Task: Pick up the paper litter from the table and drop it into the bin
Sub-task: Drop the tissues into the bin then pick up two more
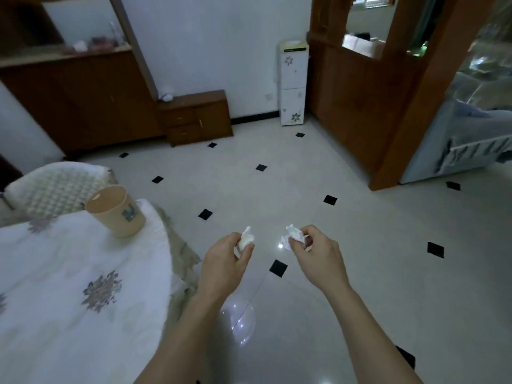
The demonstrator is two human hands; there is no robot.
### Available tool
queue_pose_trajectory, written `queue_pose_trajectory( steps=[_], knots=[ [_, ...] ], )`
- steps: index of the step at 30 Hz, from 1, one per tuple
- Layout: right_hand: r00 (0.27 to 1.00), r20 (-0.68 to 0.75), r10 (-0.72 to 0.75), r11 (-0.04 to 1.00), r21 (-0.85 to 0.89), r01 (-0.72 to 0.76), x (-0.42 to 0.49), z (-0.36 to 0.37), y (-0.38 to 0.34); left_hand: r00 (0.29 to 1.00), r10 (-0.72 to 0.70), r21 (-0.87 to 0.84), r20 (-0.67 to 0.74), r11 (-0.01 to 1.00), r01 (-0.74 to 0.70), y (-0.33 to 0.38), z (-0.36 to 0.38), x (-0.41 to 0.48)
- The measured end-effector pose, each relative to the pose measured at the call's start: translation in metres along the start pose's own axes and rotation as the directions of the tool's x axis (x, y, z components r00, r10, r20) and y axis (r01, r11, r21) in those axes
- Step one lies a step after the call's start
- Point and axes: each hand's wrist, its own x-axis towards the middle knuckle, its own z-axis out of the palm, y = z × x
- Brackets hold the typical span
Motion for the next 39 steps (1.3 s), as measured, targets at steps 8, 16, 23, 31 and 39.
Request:
queue_pose_trajectory(
  steps=[8, 16, 23, 31, 39],
  knots=[
    [0.976, 0.201, -0.088, 0.996, 0.014, 0.087, 0.067, 0.054, -0.021, 0.969, -0.2, 0.031, -0.142, 0.978, 0.206, -0.025, -0.018, 0.034],
    [0.941, 0.303, -0.149, 0.986, -0.026, 0.164, 0.154, 0.118, -0.051, 0.93, -0.266, -0.019, -0.253, 0.963, 0.27, -0.077, -0.02, 0.113],
    [0.923, 0.34, -0.178, 0.978, -0.045, 0.205, 0.268, 0.192, -0.113, 0.906, -0.308, -0.043, -0.29, 0.95, 0.309, -0.138, -0.044, 0.233],
    [0.902, 0.381, -0.202, 0.973, -0.026, 0.229, 0.36, 0.281, -0.171, 0.896, -0.334, -0.026, -0.292, 0.939, 0.342, -0.212, -0.077, 0.338],
    [0.84, 0.481, -0.25, 0.959, 0.003, 0.283, 0.425, 0.366, -0.21, 0.838, -0.407, -0.043, -0.364, 0.906, 0.422, -0.274, -0.095, 0.396]
  ],
)
